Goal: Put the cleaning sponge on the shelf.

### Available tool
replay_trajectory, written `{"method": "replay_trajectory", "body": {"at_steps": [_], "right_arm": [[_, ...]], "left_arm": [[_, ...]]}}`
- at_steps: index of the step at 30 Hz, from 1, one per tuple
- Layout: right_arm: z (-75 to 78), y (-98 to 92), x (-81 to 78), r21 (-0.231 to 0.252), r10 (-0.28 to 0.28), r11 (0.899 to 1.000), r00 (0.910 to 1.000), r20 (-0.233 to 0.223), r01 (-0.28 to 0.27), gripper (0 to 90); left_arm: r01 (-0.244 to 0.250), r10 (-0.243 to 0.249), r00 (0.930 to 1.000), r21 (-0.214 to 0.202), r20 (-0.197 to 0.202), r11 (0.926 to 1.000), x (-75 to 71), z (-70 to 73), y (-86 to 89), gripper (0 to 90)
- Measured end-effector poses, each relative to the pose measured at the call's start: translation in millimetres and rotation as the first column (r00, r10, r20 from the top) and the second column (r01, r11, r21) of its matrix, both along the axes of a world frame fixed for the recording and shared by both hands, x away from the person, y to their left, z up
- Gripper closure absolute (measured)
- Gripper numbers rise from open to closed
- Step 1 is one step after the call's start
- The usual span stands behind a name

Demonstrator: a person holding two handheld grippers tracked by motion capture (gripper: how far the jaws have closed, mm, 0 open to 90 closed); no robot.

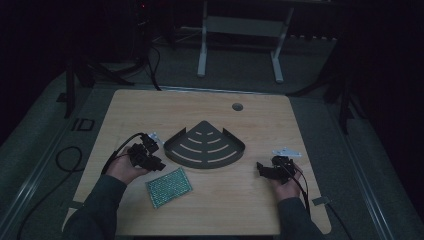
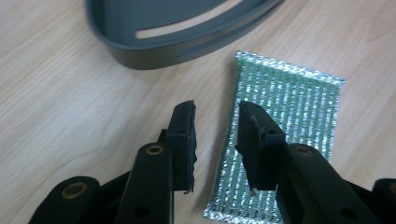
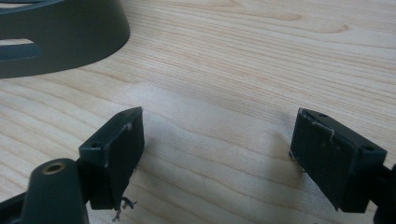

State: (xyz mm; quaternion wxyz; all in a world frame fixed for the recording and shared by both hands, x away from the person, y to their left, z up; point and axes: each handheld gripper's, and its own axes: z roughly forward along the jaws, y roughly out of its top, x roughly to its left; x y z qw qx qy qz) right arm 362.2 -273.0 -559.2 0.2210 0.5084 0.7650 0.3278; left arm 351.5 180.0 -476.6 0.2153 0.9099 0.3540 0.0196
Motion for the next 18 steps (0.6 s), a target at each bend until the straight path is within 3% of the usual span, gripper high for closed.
{"method": "replay_trajectory", "body": {"at_steps": [8, 18], "right_arm": [[0.0, 0.1, 0.0, 0.001, 0.0, 1.0, 1.0, 0.0, 0.0, 17.1], [0.0, 0.0, 0.0, 0.0, 0.0, 1.0, 1.0, 0.0, 0.0, 17.1]], "left_arm": [[0.053, -0.051, 0.9973, 0.027, -0.052, 0.9983, 2.7, -5.3, -6.5, 72.4], [0.099, -0.091, 0.9892, 0.064, -0.115, 0.993, 6.0, -14.8, -10.3, 78.5]]}}
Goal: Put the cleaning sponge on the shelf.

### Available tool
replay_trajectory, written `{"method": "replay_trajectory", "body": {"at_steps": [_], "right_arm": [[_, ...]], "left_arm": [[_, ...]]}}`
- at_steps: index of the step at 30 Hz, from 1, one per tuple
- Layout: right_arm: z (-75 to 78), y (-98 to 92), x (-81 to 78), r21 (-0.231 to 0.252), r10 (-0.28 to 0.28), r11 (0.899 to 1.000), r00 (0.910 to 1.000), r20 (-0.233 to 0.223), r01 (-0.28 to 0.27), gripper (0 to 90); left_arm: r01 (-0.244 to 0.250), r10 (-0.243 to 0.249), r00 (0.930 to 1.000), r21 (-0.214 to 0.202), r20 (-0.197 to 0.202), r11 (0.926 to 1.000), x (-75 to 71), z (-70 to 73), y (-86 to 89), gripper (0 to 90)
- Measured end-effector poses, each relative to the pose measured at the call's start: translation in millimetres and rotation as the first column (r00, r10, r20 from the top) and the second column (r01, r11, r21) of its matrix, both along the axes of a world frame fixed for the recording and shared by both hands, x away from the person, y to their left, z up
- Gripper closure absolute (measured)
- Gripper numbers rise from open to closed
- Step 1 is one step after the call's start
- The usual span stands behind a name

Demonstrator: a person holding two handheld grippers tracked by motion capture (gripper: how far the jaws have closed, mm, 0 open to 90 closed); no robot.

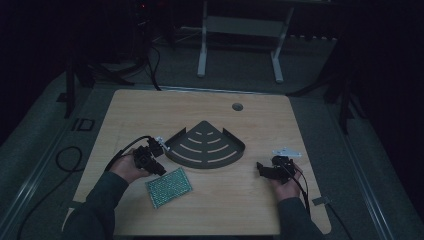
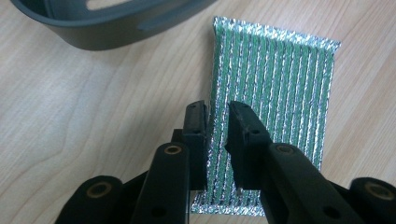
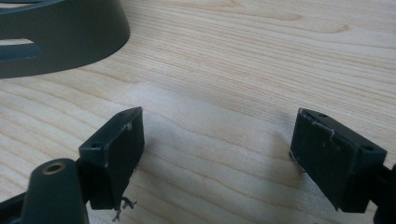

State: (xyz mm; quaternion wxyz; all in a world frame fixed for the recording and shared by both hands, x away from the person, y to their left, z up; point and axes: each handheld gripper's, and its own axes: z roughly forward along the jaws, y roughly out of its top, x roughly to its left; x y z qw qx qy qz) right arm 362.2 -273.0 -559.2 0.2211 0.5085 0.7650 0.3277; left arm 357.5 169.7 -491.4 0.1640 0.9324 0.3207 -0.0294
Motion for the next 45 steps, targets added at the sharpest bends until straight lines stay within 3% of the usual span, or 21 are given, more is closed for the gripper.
{"method": "replay_trajectory", "body": {"at_steps": [13, 30, 38, 45], "right_arm": [[0.0, 0.0, 0.0, 0.0, 0.0, 1.0, 1.0, 0.0, 0.0, 17.1], [0.0, 0.0, 0.0, 0.0, 0.0, 1.0, 1.0, 0.0, 0.0, 17.1], [0.0, 0.0, 0.0, 0.001, 0.0, 1.0, 1.0, 0.0, 0.0, 17.1], [0.0, 0.0, 0.0, 0.0, 0.0, 1.0, 1.0, 0.0, 0.0, 17.1]], "left_arm": [[0.003, -0.002, 0.9992, 0.025, -0.04, 0.9997, 5.7, -9.0, -3.2, 85.7], [0.03, -0.026, 0.9964, 0.052, -0.081, 0.9982, 4.8, -14.7, -8.0, 85.1], [-0.025, 0.027, 0.9956, 0.025, -0.089, 0.9994, 9.5, -11.0, -7.3, 78.6], [-0.043, 0.044, 0.9899, 0.008, -0.134, 0.999, 14.1, -16.6, -9.8, 75.4]]}}
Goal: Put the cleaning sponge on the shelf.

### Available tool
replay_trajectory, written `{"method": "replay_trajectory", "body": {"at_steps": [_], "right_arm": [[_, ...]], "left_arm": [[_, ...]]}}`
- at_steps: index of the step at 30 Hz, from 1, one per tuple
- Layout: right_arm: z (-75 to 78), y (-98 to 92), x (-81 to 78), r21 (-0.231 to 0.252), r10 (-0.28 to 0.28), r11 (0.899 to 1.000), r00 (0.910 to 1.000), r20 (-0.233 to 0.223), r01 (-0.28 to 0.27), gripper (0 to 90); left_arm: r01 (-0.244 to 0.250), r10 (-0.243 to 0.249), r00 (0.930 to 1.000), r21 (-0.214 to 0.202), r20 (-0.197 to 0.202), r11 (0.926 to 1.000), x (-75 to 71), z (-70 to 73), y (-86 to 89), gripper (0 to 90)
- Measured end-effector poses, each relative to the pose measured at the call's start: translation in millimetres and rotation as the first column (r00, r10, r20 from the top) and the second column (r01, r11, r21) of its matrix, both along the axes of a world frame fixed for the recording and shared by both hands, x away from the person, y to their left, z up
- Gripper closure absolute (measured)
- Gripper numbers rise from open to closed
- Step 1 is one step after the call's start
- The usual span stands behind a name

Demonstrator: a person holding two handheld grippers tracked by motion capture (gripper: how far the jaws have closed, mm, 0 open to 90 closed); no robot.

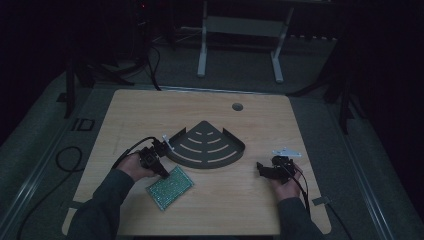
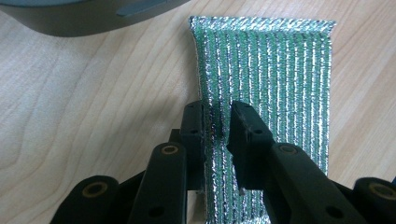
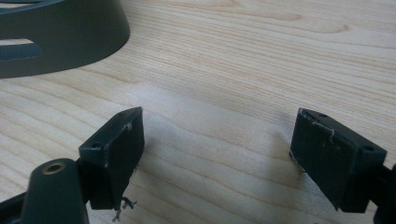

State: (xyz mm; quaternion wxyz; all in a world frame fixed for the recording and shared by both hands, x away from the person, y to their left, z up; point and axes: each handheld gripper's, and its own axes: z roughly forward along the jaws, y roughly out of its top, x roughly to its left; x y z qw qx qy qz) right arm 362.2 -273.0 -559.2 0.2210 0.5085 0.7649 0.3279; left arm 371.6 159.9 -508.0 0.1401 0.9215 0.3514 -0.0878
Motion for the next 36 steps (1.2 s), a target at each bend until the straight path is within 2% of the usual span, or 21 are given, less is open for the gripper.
{"method": "replay_trajectory", "body": {"at_steps": [2, 14, 22, 25, 28, 31, 36], "right_arm": [[0.0, 0.0, 0.0, 0.0, 0.0, 1.0, 1.0, 0.0, 0.0, 17.1], [0.0, 0.0, 0.0, 0.0, 0.0, 1.0, 1.0, 0.0, 0.0, 17.1], [0.0, 0.0, 0.0, 0.0, 0.0, 1.0, 1.0, 0.0, 0.0, 17.1], [0.0, 0.0, 0.0, 0.0, 0.0, 1.0, 1.0, 0.0, 0.0, 17.1], [0.0, 0.0, 0.0, 0.0, 0.0, 1.0, 1.0, 0.0, 0.0, 17.1], [0.0, 0.0, 0.0, 0.0, 0.0, 1.0, 1.0, 0.0, 0.0, 17.1], [0.0, 0.0, 0.0, 0.0, 0.0, 1.0, 1.0, 0.0, 0.0, 17.1]], "left_arm": [[0.0, 0.0, 1.0, 0.0, 0.0, 1.0, 0.0, 0.0, 0.0, 75.3], [-0.047, 0.046, 0.995, -0.014, -0.088, 0.9988, 9.1, -8.8, 4.9, 73.1], [-0.027, 0.023, 0.9912, -0.032, -0.13, 0.9991, 11.3, -10.6, 3.8, 80.6], [-0.027, 0.022, 0.9906, -0.03, -0.135, 0.9992, 11.8, -10.2, 2.9, 84.1], [-0.022, 0.021, 0.9919, -0.01, -0.125, 0.9997, 11.2, -7.1, 1.4, 89.5], [-0.02, 0.02, 0.9932, 0.002, -0.115, 0.9998, 10.2, -5.8, -0.8, 89.9], [-0.015, 0.015, 0.9934, 0.0, -0.114, 0.9999, 9.6, -2.1, -0.5, 90.0]]}}
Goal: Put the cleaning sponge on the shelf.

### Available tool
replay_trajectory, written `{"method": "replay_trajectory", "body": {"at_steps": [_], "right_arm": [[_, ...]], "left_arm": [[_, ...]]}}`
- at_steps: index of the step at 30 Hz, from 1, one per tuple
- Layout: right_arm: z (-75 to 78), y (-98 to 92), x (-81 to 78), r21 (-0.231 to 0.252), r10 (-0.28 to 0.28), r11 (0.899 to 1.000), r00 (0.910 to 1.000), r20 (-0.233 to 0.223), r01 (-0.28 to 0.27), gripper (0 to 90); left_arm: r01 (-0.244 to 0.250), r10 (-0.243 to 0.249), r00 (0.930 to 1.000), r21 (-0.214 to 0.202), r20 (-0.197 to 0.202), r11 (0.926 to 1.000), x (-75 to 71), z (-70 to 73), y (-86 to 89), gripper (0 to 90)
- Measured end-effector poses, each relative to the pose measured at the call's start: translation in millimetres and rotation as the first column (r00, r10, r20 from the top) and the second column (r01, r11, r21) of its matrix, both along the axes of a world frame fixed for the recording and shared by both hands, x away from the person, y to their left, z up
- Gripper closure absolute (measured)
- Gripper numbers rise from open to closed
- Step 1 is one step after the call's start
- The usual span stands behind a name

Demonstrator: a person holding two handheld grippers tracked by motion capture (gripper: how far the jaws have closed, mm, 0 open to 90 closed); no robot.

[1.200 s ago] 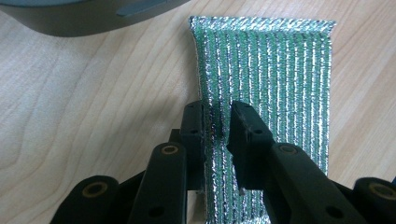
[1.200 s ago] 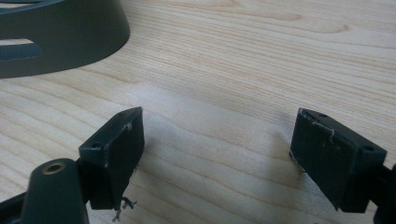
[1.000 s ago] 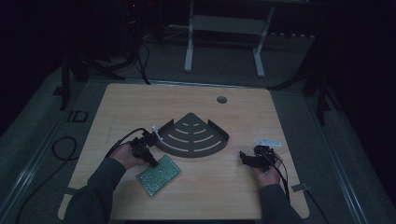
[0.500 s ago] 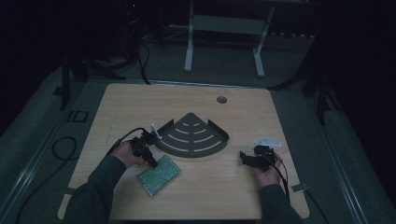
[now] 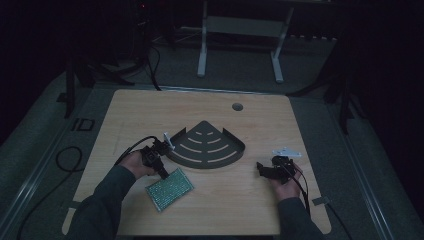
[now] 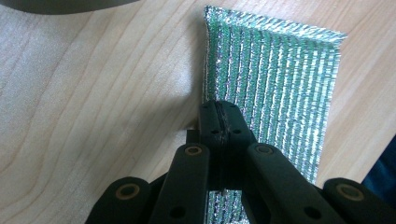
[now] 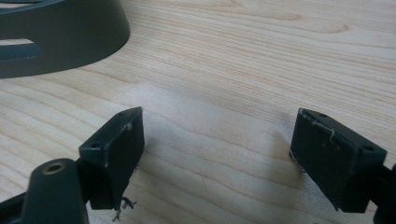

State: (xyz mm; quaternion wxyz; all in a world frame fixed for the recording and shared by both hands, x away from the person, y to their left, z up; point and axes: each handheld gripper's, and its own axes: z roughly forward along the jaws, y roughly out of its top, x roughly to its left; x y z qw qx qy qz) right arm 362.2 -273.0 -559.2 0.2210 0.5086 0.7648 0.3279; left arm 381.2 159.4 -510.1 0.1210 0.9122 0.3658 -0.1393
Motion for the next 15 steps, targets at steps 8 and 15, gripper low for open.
{"method": "replay_trajectory", "body": {"at_steps": [8, 15], "right_arm": [[0.0, 0.0, 0.0, 0.0, 0.0, 1.0, 1.0, 0.0, 0.0, 17.1], [0.0, 0.0, 0.0, 0.0, 0.0, 1.0, 1.0, 0.0, 0.0, 17.1]], "left_arm": [[-0.001, 0.001, 0.9996, 0.006, 0.028, 1.0, -3.0, 12.2, 1.0, 90.0], [-0.007, 0.007, 0.999, -0.011, 0.044, 0.9999, -4.7, 22.9, 5.5, 90.0]]}}
